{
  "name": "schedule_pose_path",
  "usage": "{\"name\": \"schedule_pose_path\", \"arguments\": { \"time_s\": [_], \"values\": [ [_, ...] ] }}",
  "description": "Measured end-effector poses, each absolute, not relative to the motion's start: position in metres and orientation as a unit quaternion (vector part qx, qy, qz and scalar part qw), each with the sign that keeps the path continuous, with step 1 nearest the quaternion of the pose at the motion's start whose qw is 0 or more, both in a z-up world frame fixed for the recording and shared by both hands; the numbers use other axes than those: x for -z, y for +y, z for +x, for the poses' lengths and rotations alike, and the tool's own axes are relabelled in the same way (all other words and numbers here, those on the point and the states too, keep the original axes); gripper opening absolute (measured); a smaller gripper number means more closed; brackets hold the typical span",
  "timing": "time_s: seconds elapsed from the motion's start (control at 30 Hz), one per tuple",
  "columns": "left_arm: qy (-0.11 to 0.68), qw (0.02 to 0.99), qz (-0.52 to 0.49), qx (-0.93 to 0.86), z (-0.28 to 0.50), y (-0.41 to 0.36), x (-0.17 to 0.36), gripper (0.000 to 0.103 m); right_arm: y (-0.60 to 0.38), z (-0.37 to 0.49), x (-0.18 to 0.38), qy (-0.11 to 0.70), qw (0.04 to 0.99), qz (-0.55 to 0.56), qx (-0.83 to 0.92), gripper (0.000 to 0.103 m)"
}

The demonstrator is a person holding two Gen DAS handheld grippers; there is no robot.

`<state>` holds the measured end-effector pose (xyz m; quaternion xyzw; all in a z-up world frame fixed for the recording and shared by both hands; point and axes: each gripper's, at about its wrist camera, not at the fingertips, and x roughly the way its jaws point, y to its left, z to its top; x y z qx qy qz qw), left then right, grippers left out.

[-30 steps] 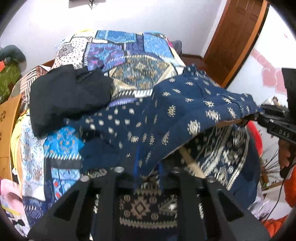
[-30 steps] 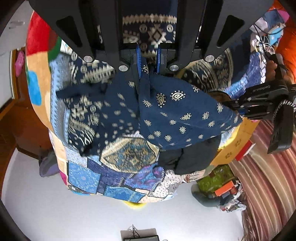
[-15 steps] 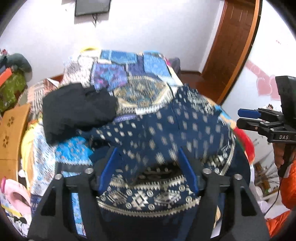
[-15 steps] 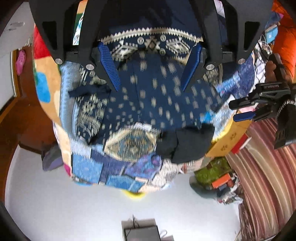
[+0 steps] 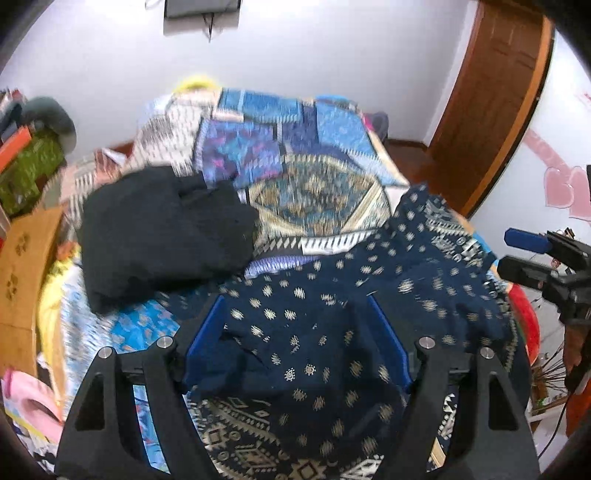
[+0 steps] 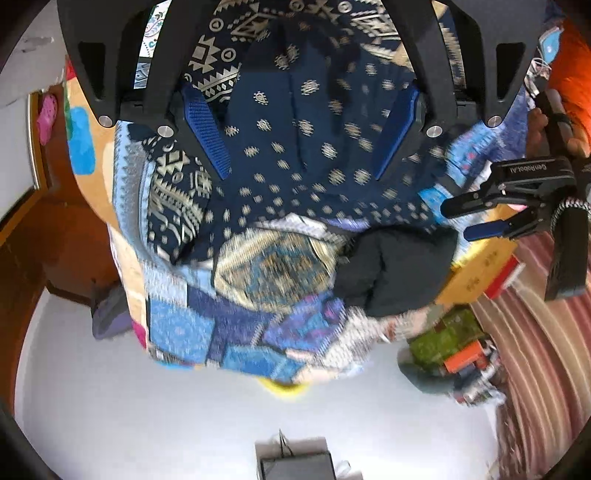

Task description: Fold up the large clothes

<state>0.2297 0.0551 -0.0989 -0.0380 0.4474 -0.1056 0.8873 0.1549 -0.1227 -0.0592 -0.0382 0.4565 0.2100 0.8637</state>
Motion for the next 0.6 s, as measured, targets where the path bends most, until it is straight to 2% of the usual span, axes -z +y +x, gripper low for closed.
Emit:
{"name": "schedule_pose_path", "arguments": {
  "time_s": [0.17,0.33,0.6],
  "values": [
    [0.501,0.854,-0.025,0.135,0.238,0.035,0.149,0.076,-0.126,0.161,0.100,0.514,0.836,-0.048,-0.186,0.076],
    [0.540,0.829,-0.015,0.142,0.229,0.018,0.191,0.077,-0.131,0.146,0.122,0.538,0.820,-0.065,-0.186,0.076],
    [0.521,0.845,-0.012,0.121,0.212,0.019,0.177,0.078,-0.141,0.133,0.104,0.526,0.828,-0.057,-0.185,0.077]
  ]
}}
